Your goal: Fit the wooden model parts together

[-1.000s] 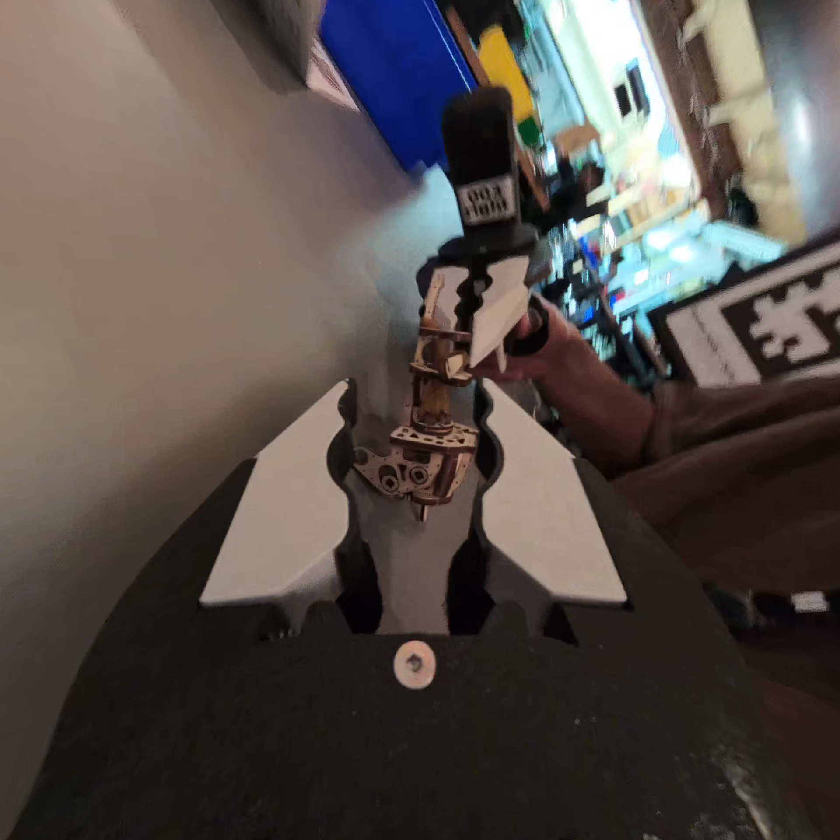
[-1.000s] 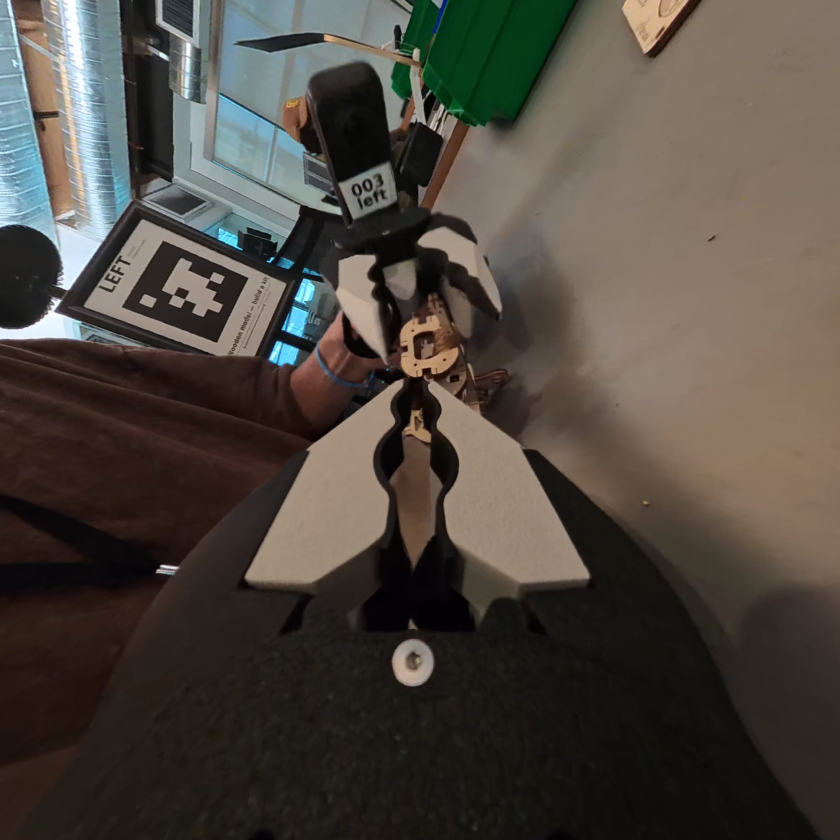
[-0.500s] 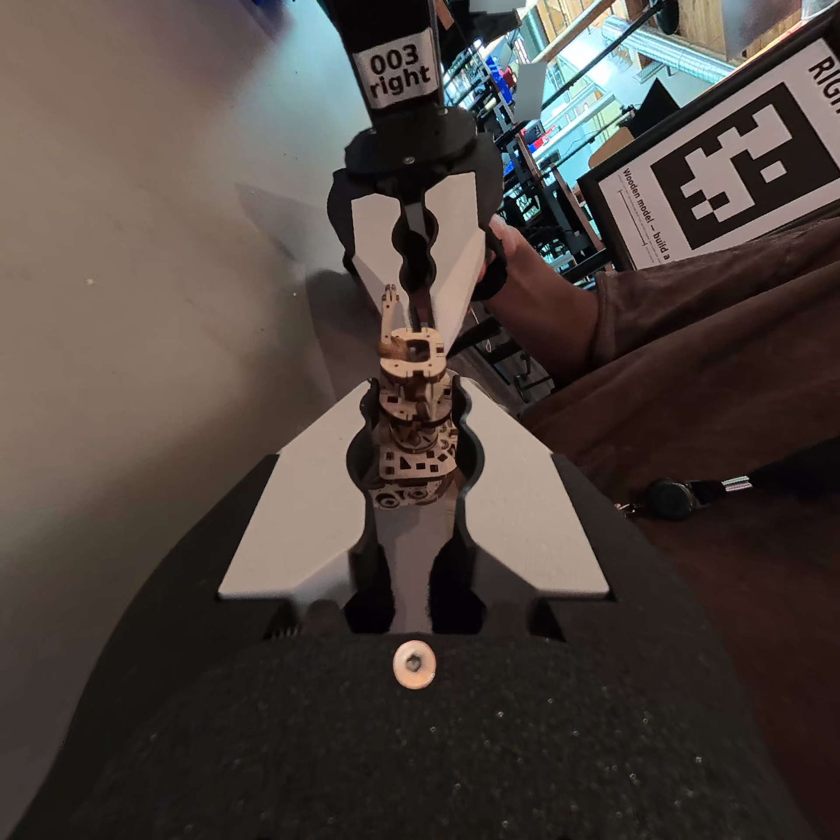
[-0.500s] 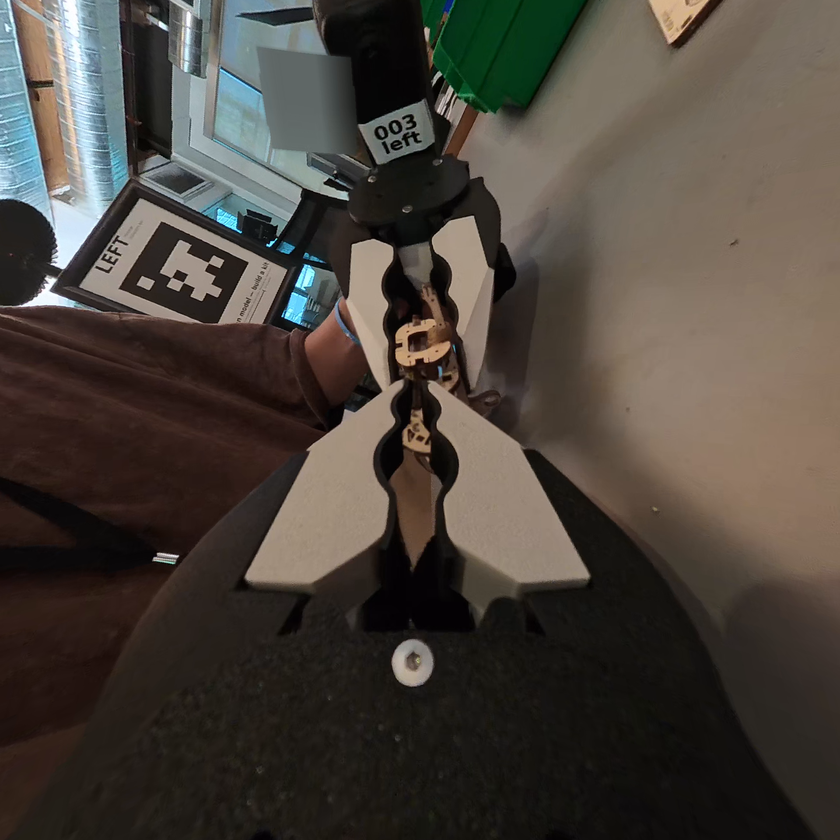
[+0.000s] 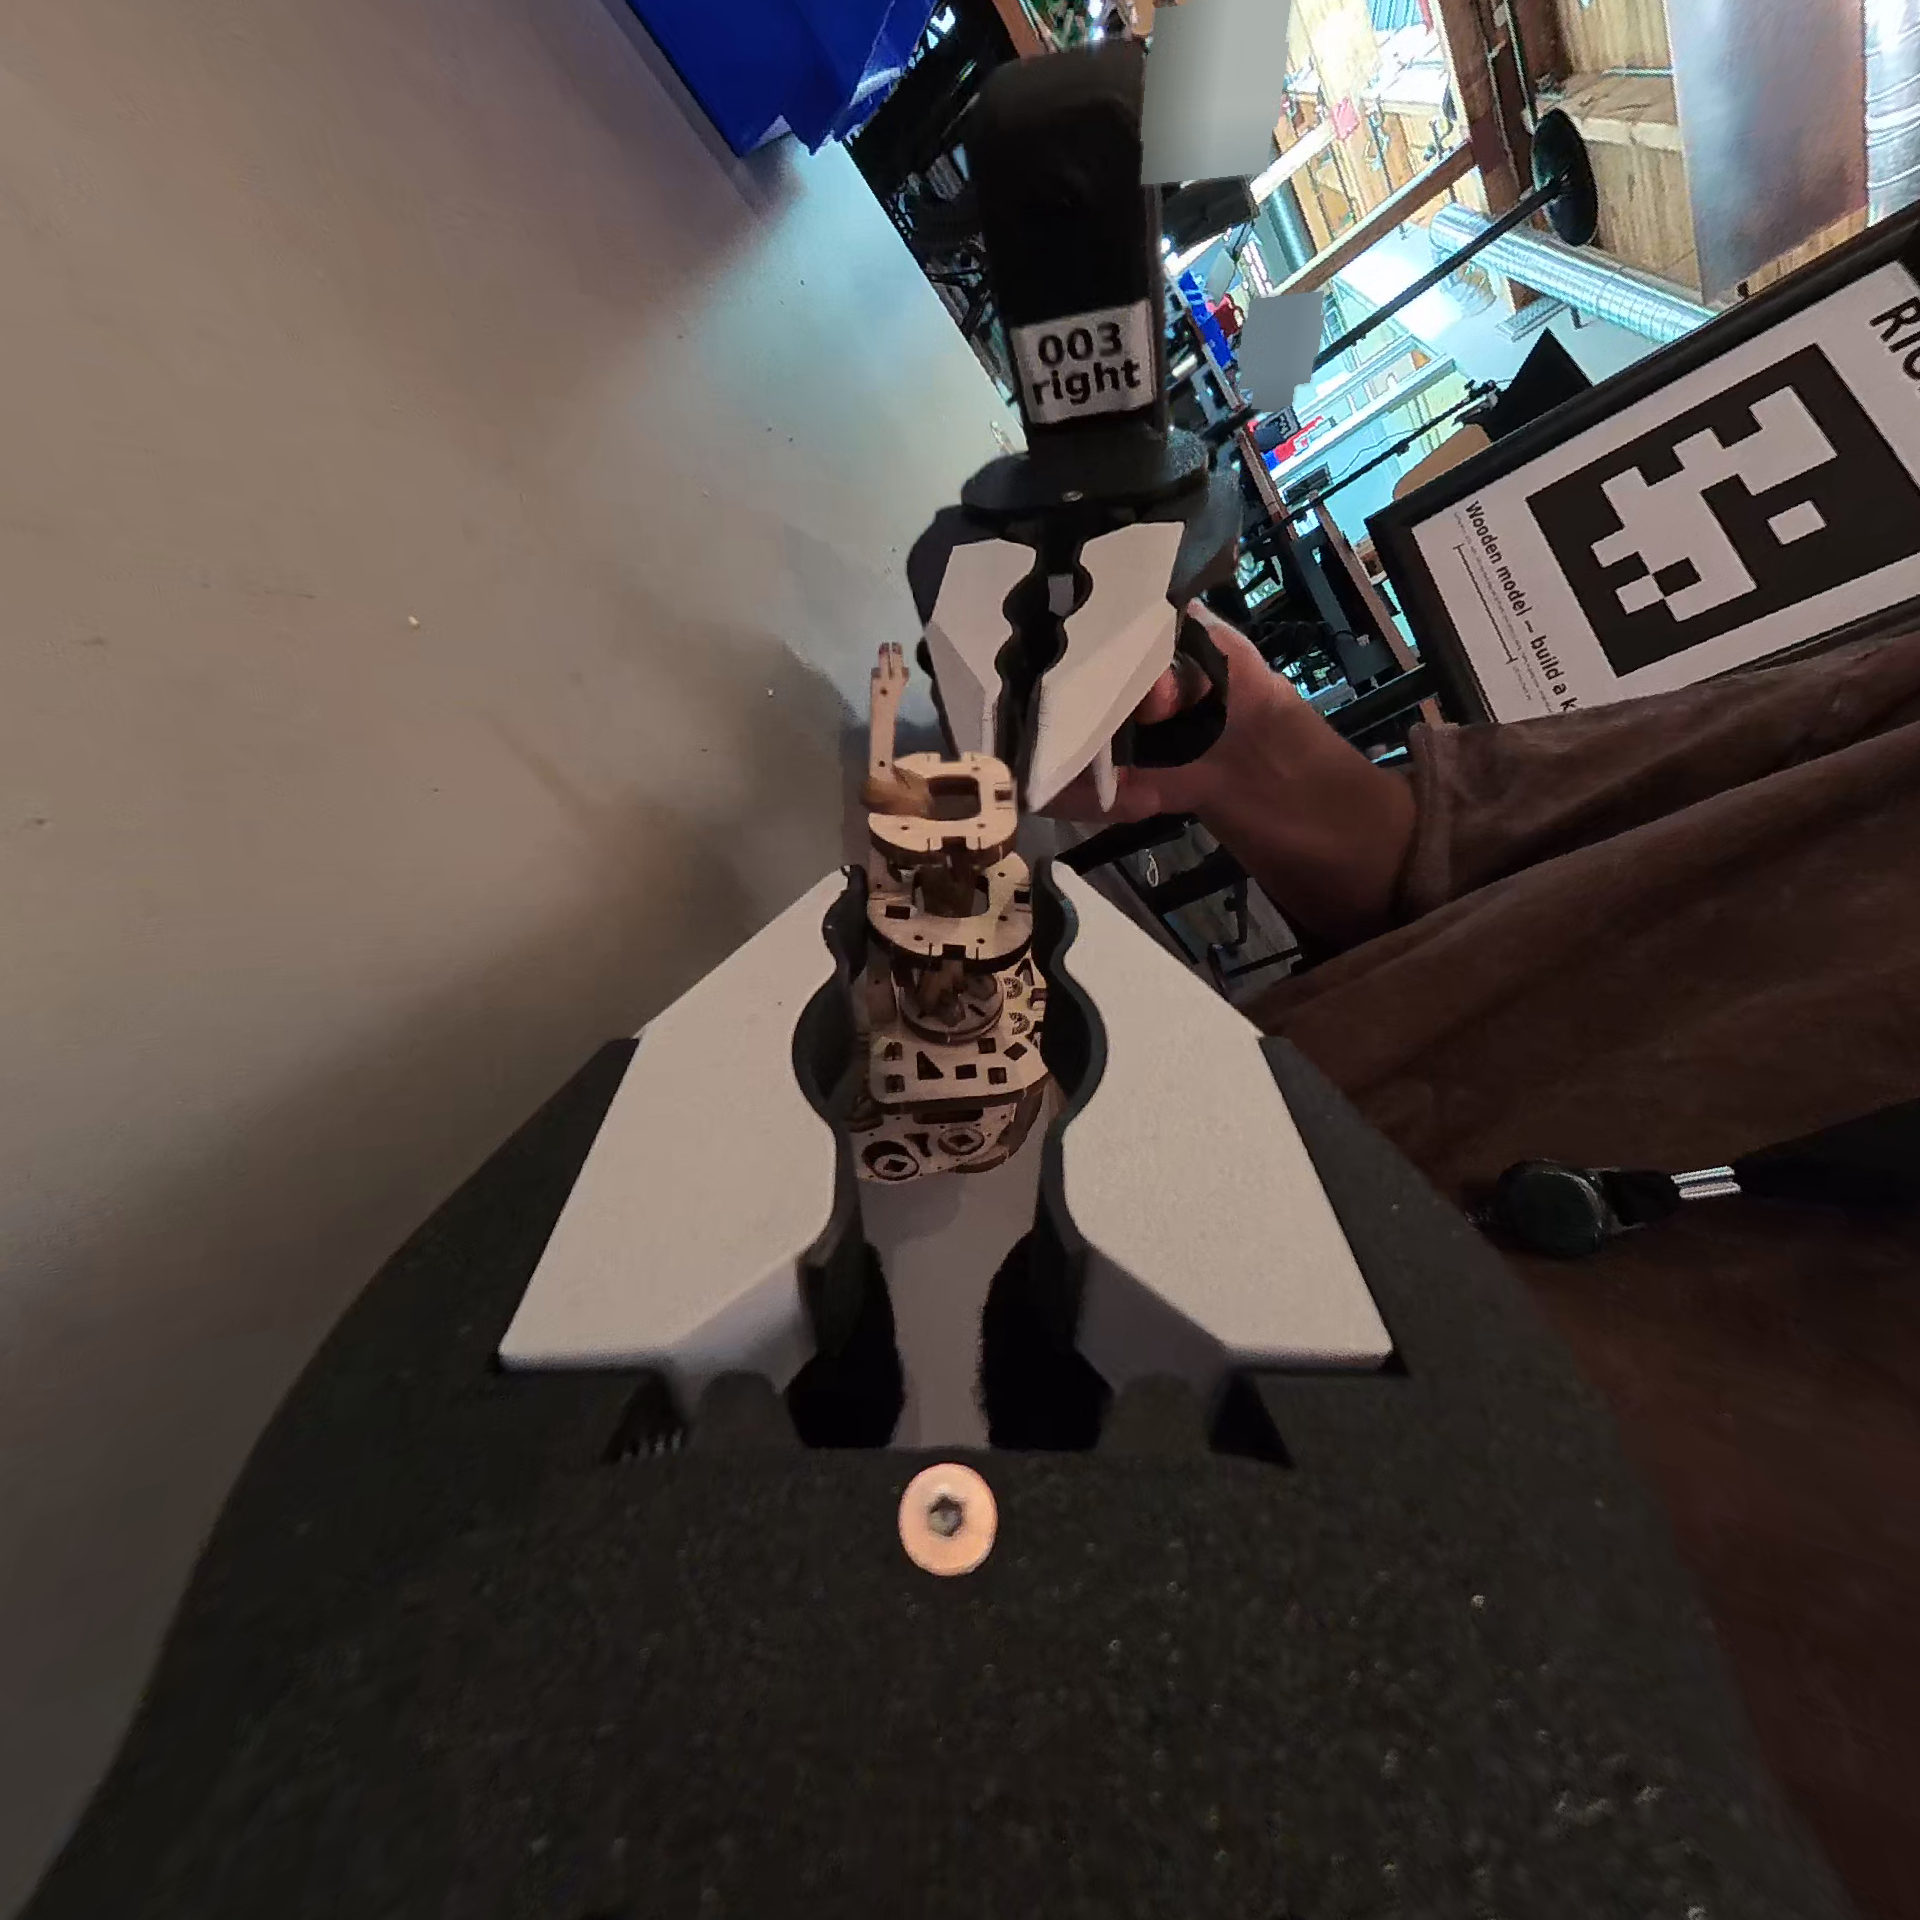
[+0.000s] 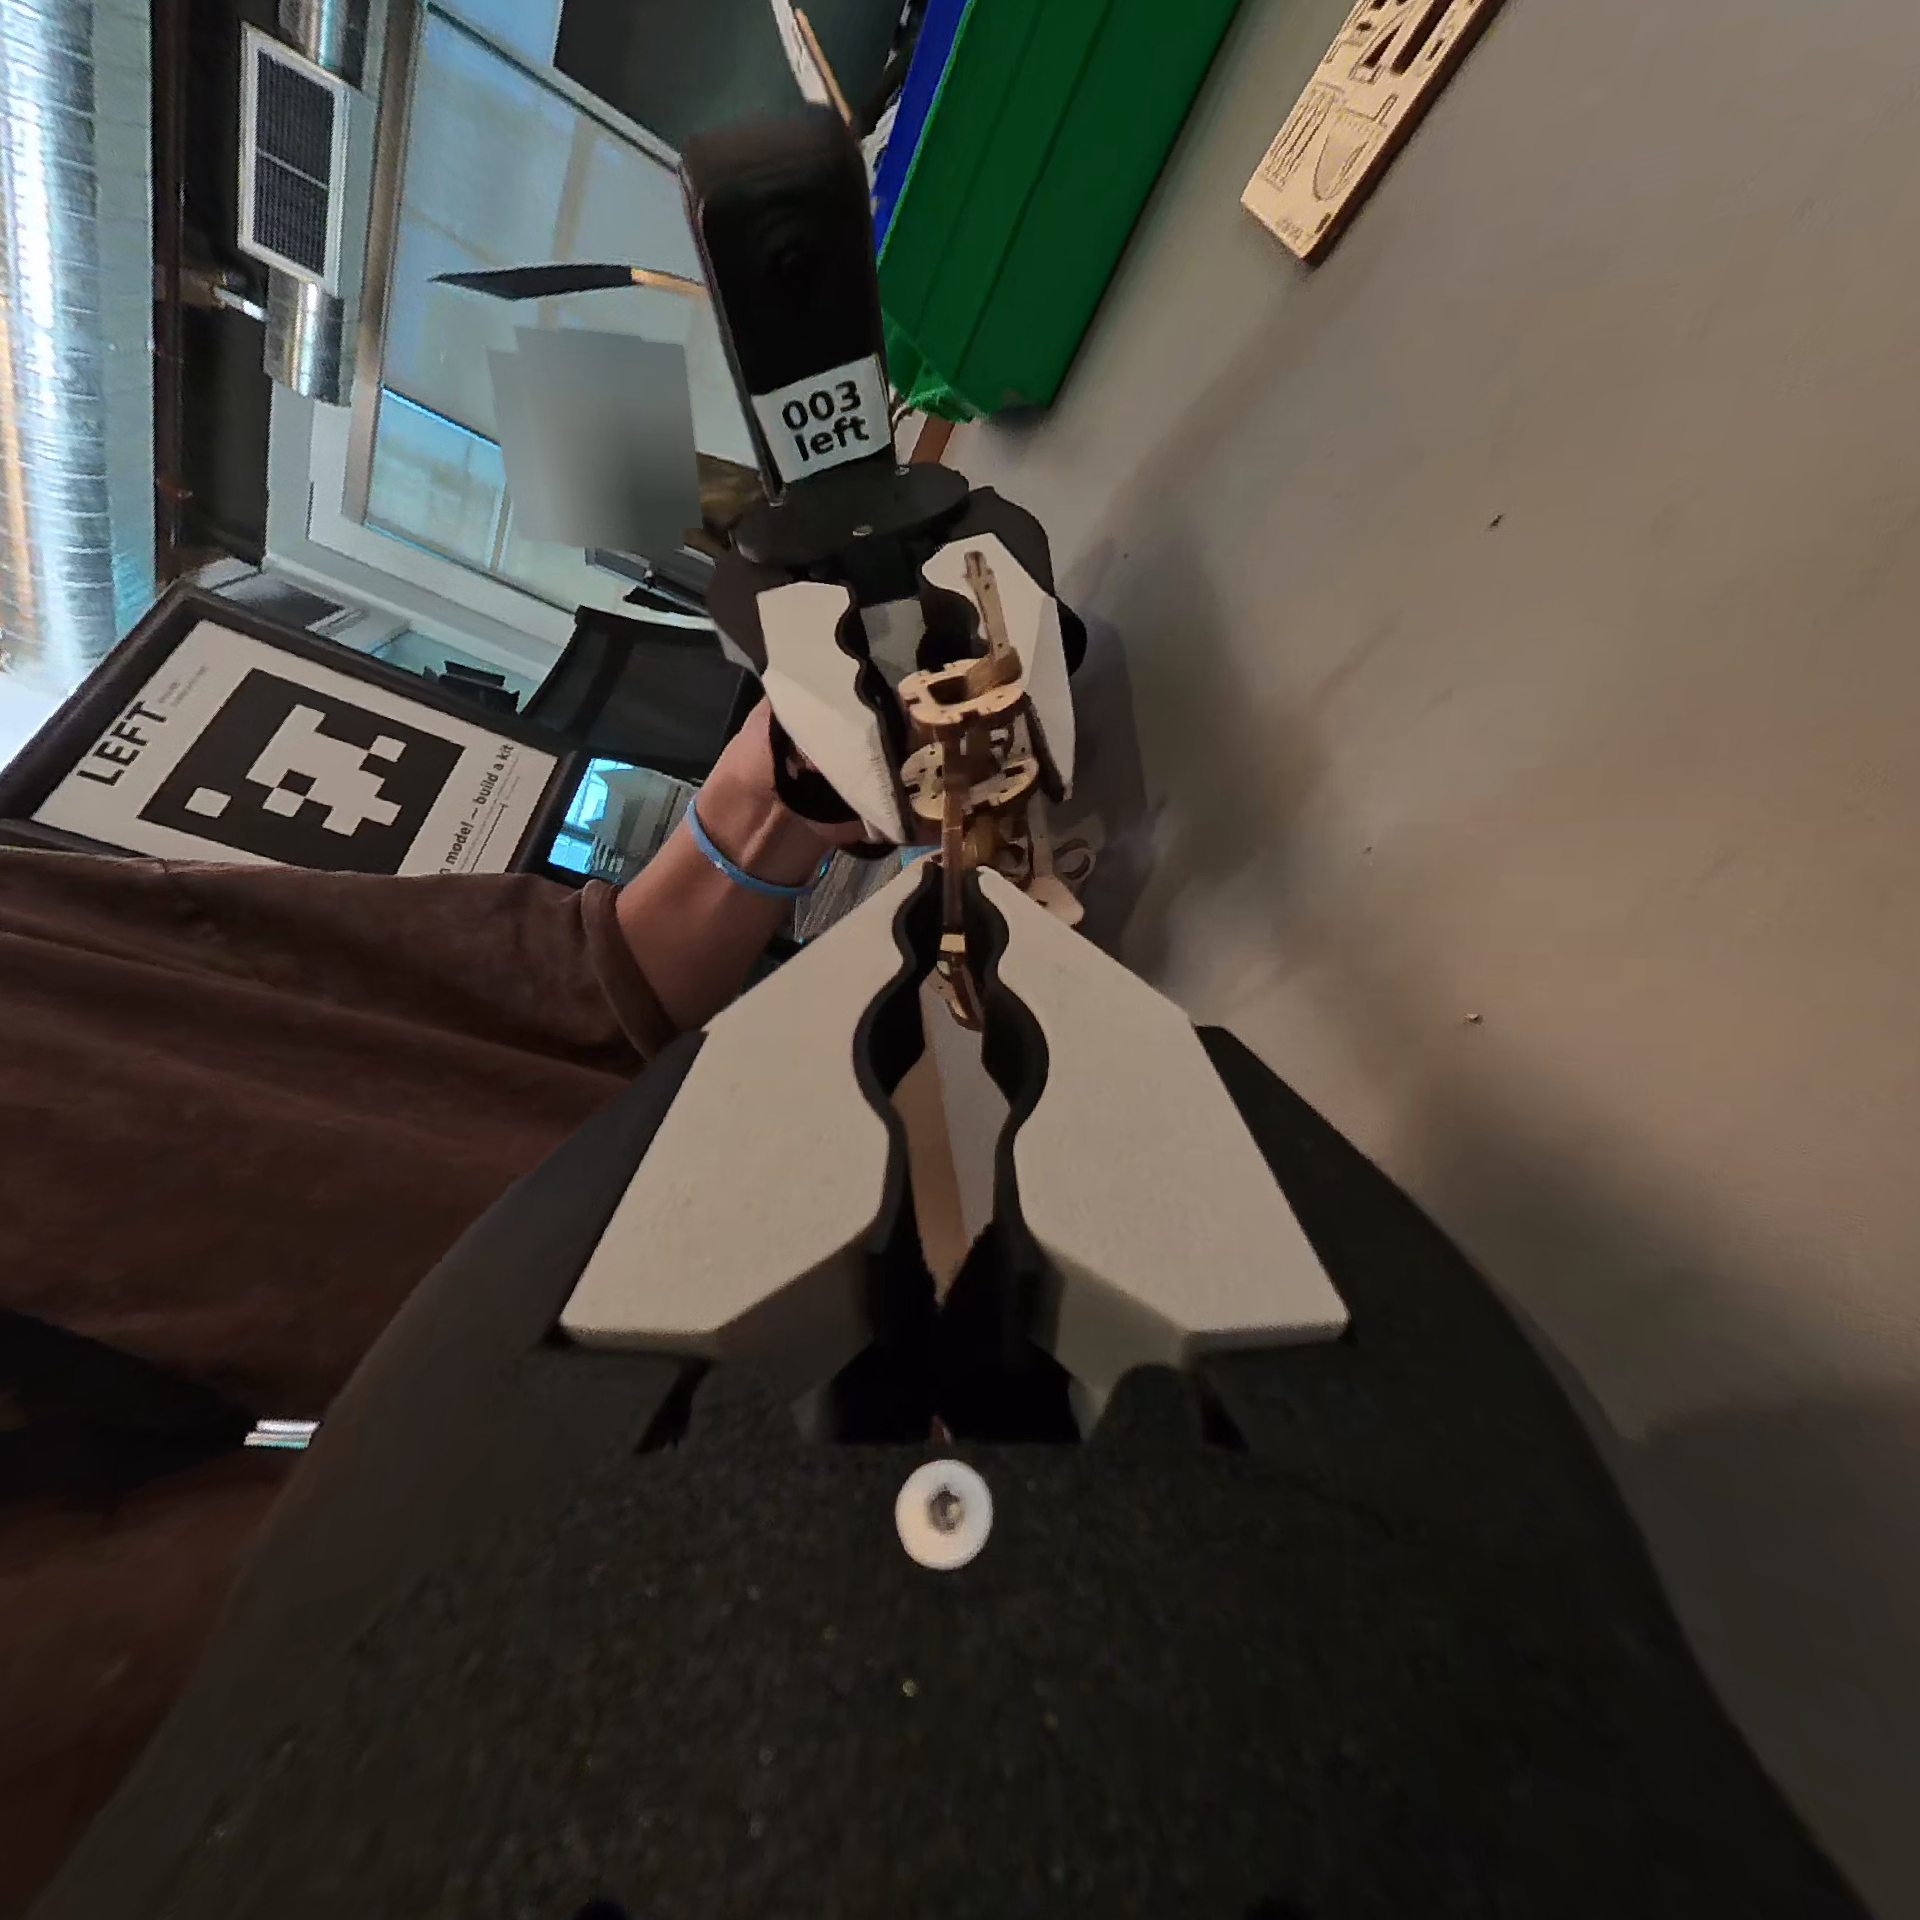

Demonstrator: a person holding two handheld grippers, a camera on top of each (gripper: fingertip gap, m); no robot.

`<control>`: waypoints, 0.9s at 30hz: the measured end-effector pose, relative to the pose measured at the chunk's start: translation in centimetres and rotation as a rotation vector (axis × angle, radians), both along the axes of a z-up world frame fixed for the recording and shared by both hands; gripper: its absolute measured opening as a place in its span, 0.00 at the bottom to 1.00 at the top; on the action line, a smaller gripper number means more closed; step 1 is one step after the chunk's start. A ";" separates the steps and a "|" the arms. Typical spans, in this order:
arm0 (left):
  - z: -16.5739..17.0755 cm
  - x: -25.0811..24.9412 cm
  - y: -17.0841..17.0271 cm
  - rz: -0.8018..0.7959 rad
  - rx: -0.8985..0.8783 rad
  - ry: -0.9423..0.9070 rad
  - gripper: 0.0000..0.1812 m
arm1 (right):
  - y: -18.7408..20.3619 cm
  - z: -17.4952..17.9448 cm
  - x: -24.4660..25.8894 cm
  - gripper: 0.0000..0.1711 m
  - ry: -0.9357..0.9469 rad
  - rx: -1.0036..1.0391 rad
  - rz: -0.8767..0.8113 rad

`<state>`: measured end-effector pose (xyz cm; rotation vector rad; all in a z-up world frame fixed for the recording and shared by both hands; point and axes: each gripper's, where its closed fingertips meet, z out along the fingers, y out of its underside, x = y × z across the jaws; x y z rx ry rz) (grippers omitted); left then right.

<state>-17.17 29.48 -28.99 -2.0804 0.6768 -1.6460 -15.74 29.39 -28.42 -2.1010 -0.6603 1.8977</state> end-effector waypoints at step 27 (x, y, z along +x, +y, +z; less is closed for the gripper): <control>0.6 0.4 0.6 0.048 -0.102 -0.081 0.16 | 1.1 0.7 -1.0 0.01 0.060 0.040 -0.268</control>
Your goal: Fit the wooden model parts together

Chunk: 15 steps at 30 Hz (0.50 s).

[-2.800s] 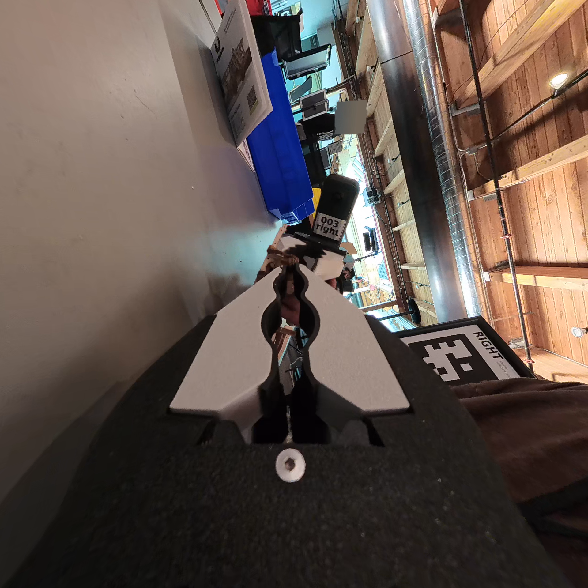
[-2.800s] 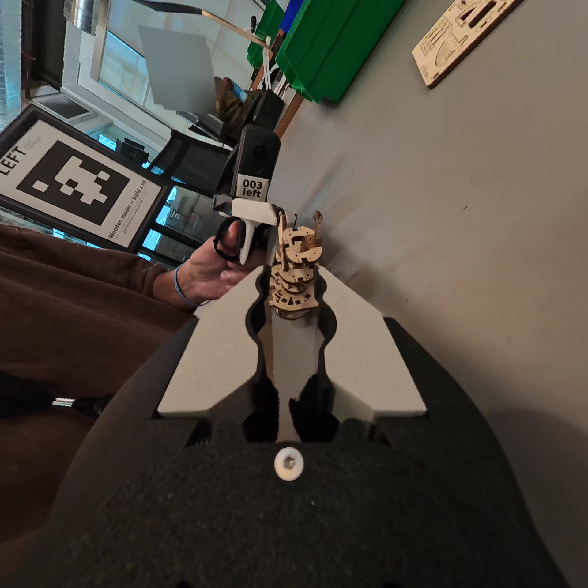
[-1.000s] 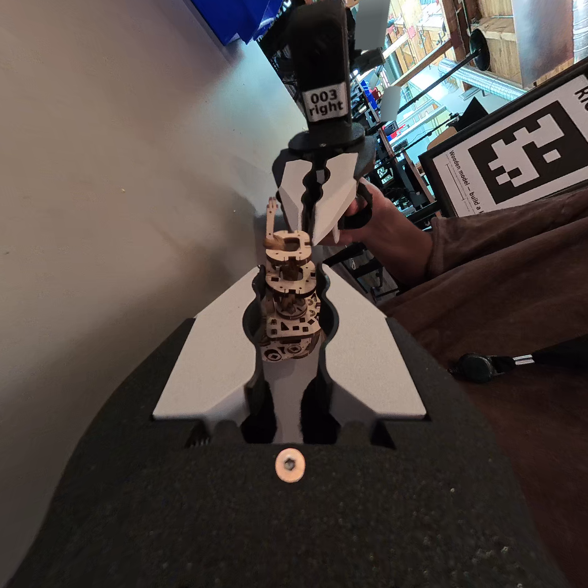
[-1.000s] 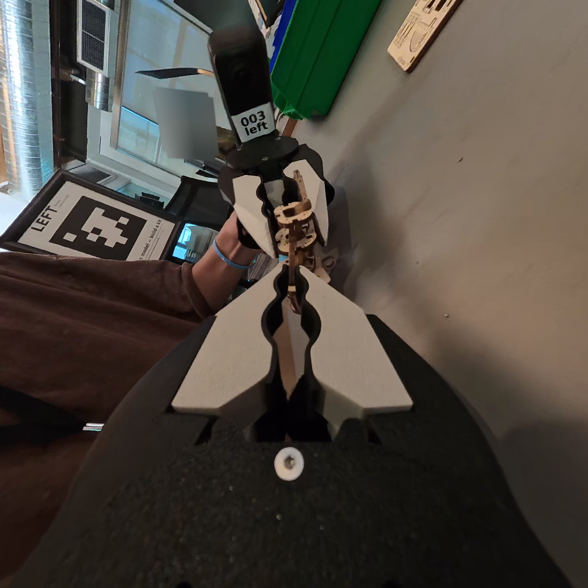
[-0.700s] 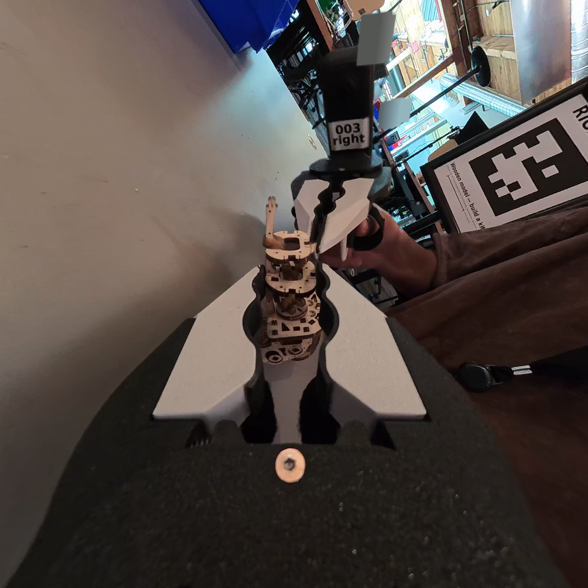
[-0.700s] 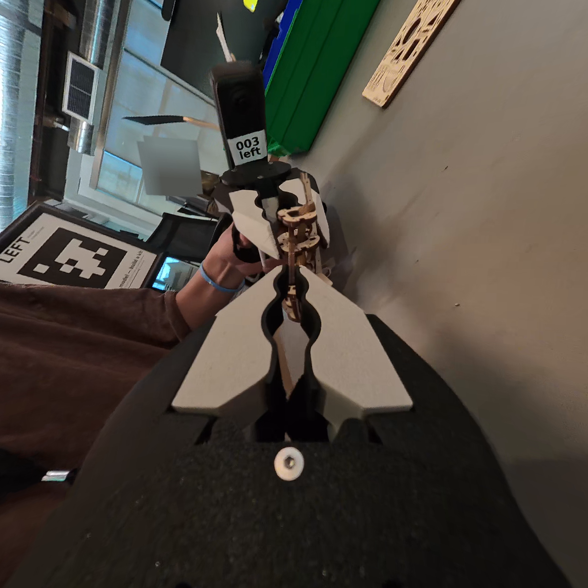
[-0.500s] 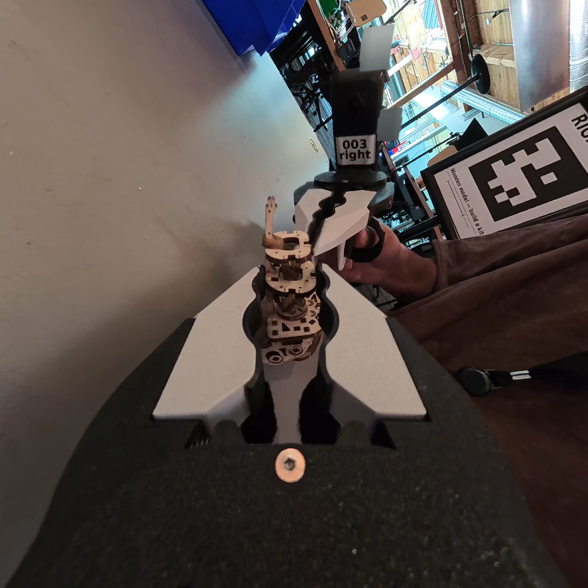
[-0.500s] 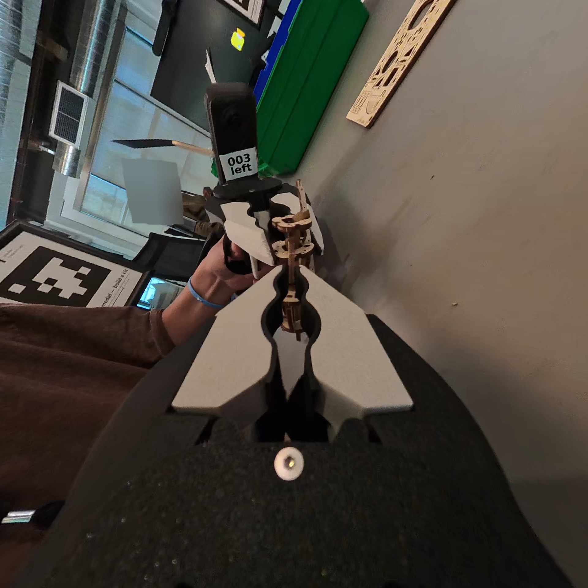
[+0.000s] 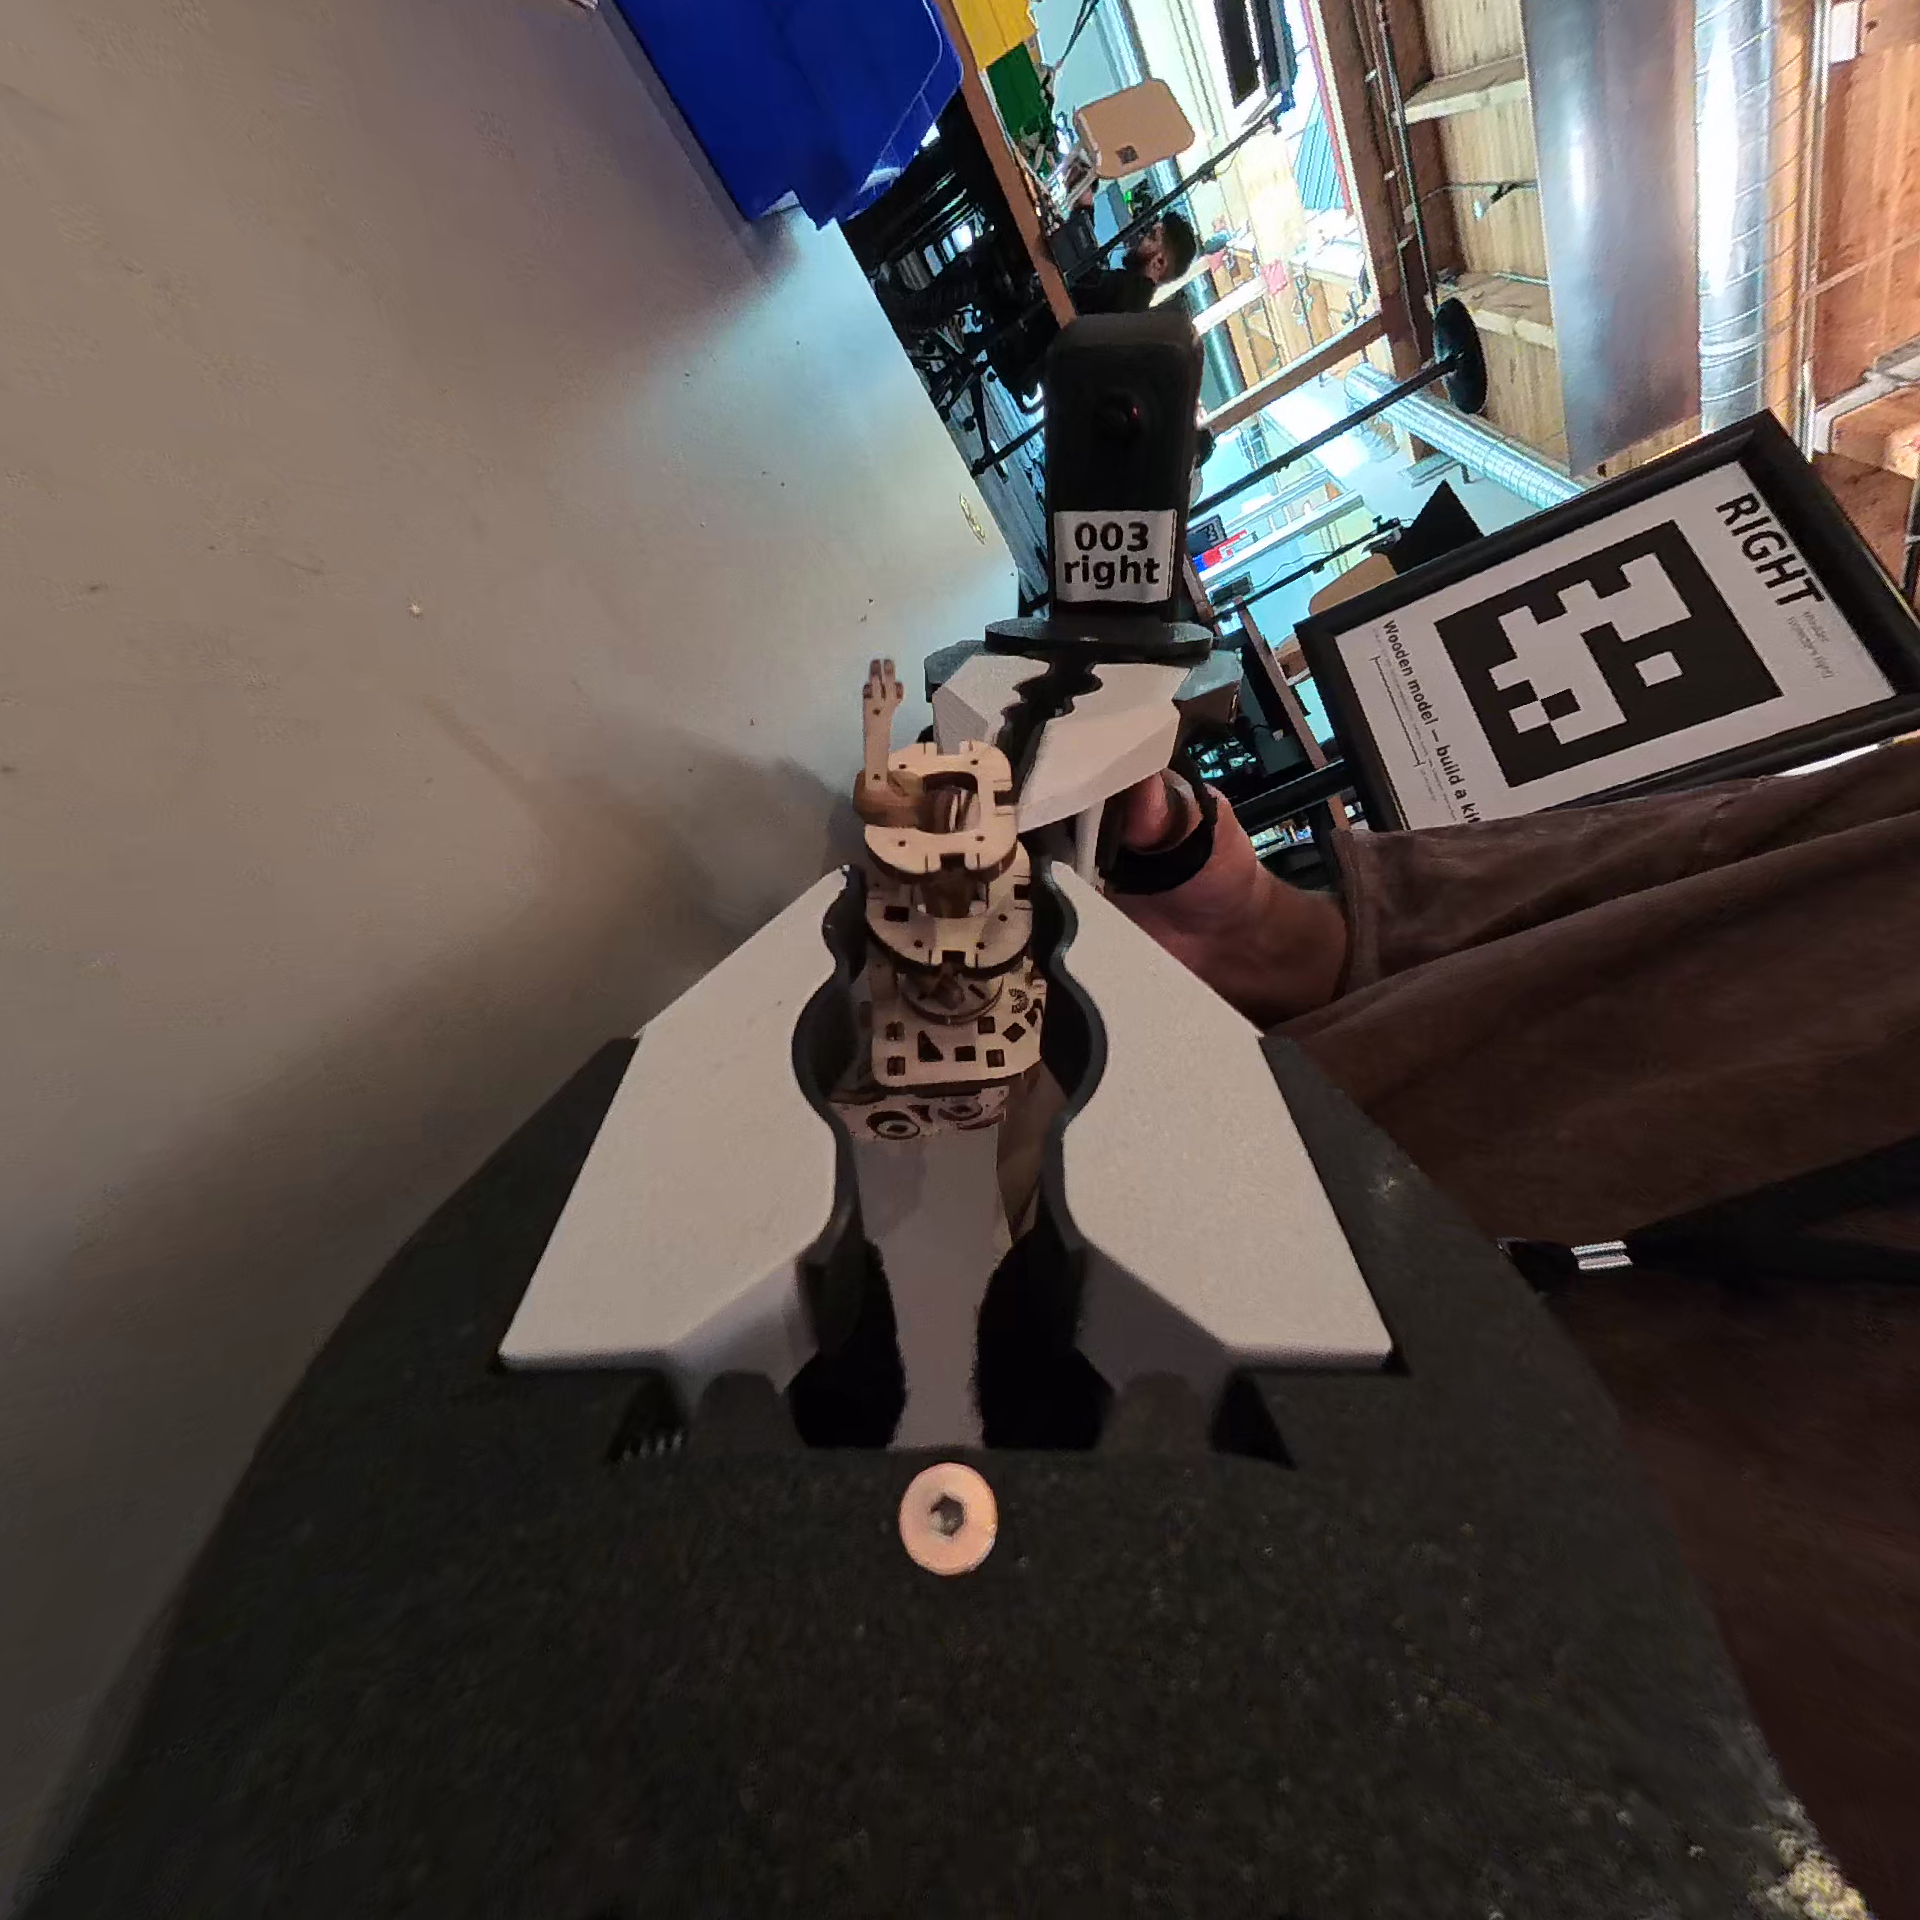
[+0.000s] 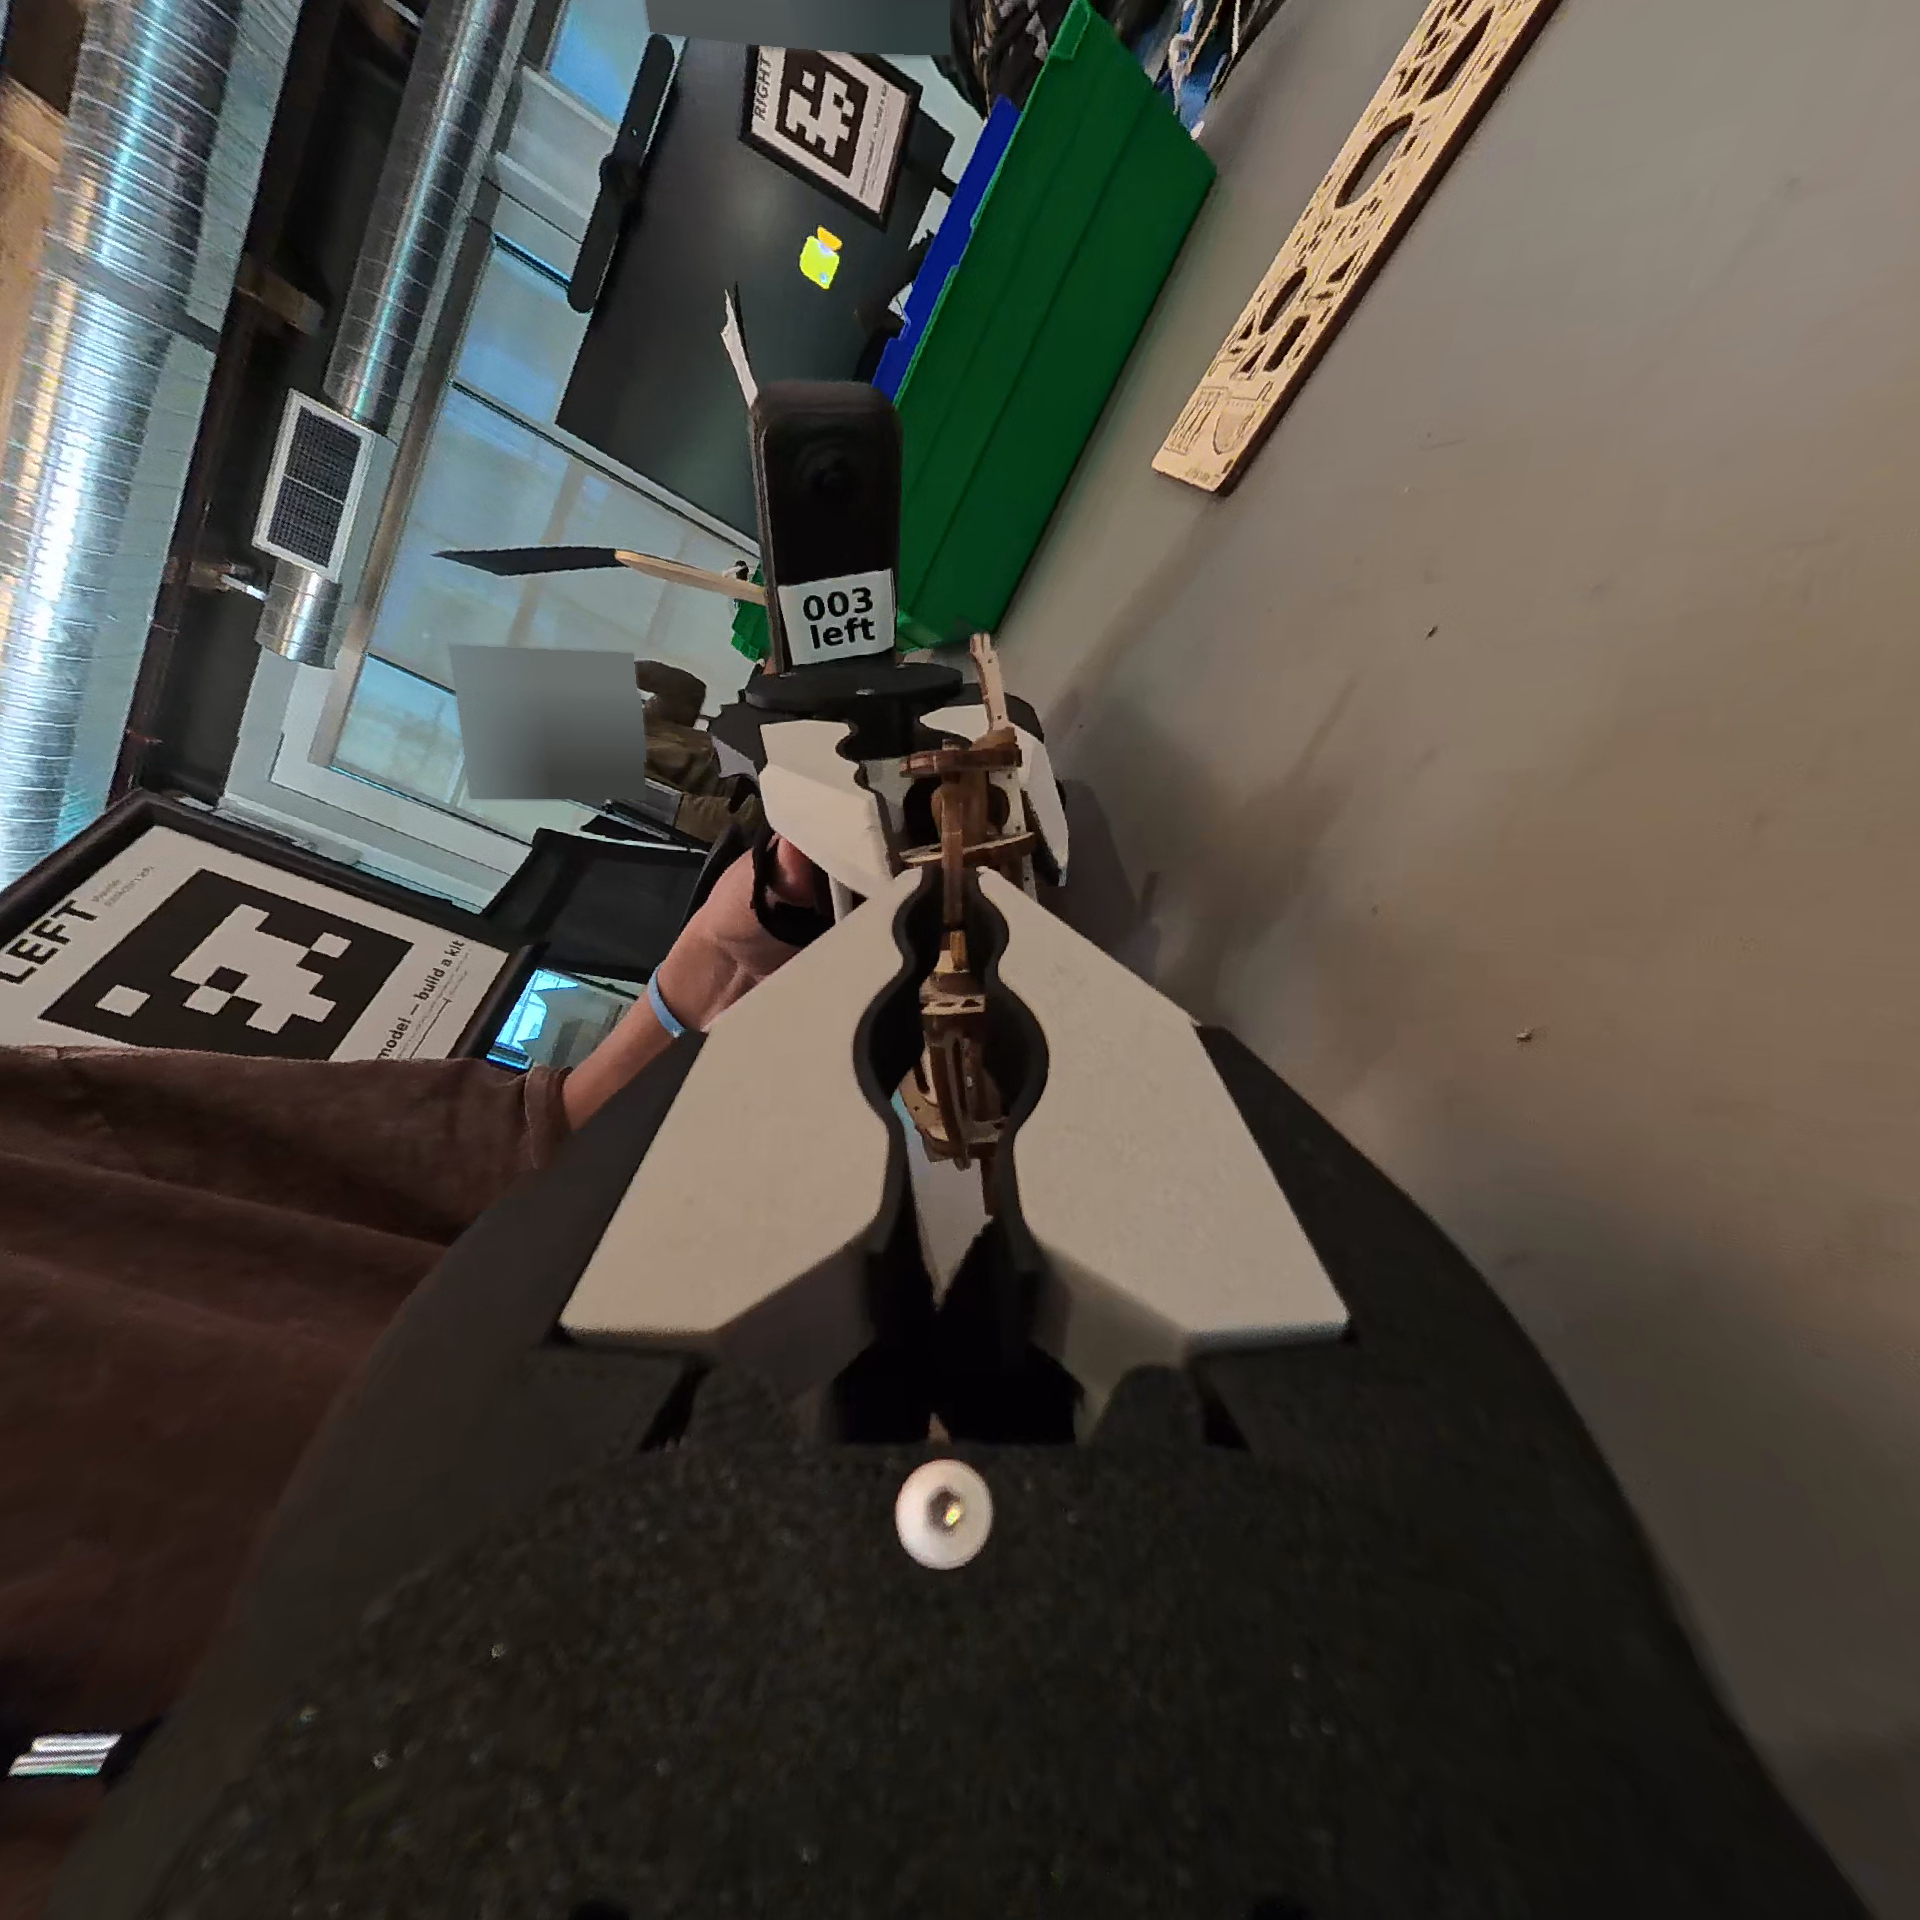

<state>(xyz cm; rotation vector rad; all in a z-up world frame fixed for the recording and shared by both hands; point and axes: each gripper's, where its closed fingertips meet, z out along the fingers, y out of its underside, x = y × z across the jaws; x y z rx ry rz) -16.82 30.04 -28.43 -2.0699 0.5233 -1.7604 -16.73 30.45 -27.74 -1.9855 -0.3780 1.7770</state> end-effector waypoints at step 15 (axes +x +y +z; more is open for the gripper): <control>-0.7 1.8 -1.4 -0.094 0.032 0.062 0.16 | 0.3 0.3 0.8 0.01 -0.107 -0.034 0.389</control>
